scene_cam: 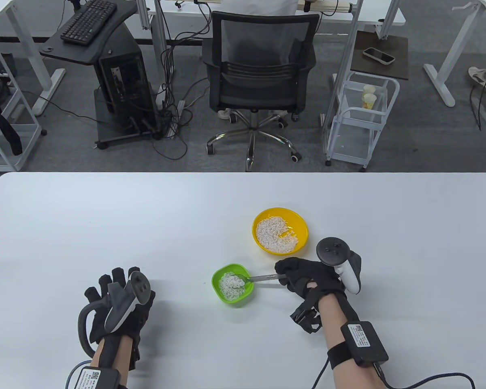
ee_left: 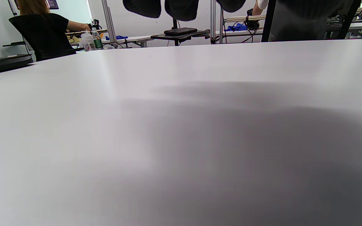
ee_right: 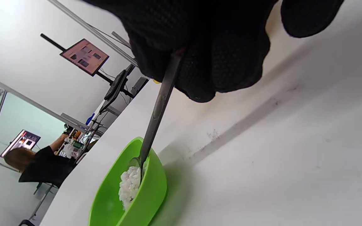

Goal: Scoop rice into small dish

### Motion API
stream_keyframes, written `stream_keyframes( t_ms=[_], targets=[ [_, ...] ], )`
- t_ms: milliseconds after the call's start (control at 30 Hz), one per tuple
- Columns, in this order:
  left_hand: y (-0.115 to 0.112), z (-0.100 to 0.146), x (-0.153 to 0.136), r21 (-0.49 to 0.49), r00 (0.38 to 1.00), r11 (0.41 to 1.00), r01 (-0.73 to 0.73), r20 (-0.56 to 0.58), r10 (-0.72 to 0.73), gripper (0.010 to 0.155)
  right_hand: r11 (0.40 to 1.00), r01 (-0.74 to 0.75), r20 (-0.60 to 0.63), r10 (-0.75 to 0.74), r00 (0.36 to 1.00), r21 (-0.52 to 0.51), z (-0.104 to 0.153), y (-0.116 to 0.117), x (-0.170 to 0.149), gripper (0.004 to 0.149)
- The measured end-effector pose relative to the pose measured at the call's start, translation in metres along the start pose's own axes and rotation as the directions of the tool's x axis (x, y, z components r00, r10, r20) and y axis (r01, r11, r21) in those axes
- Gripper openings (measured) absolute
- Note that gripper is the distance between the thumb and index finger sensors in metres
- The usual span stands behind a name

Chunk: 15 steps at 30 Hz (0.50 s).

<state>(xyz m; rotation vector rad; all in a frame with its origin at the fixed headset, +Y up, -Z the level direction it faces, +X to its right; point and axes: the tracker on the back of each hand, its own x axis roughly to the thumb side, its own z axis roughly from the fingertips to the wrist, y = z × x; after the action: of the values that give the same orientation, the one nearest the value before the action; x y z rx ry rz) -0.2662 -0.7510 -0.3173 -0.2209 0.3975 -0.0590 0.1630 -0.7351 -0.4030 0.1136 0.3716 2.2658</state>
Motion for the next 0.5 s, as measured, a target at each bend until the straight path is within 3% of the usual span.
stream_keyframes(
  t_ms=[100, 267, 400, 500],
  targets=[
    [0.001, 0.000, 0.000, -0.004, 1.000, 1.000, 0.007, -0.003, -0.007, 0.072, 0.988, -0.133, 0.087, 0.140, 0.986, -0.073, 0.004, 0.004, 0.015, 0.040],
    [0.001, 0.001, 0.000, 0.000, 1.000, 1.000, 0.003, -0.006, -0.003, 0.072, 0.925, -0.304, 0.236, 0.356, 0.904, -0.228, 0.015, 0.015, 0.043, 0.040],
    [0.001, 0.001, 0.000, -0.003, 1.000, 1.000, 0.003, -0.008, -0.003, 0.072, 0.847, -0.412, 0.332, 0.516, 0.789, -0.336, 0.026, 0.022, 0.060, 0.040],
    [0.001, 0.001, 0.000, -0.008, 1.000, 1.000, 0.006, -0.007, -0.006, 0.072, 0.751, -0.483, 0.346, 0.645, 0.682, -0.450, 0.036, 0.022, 0.072, 0.039]
  ],
)
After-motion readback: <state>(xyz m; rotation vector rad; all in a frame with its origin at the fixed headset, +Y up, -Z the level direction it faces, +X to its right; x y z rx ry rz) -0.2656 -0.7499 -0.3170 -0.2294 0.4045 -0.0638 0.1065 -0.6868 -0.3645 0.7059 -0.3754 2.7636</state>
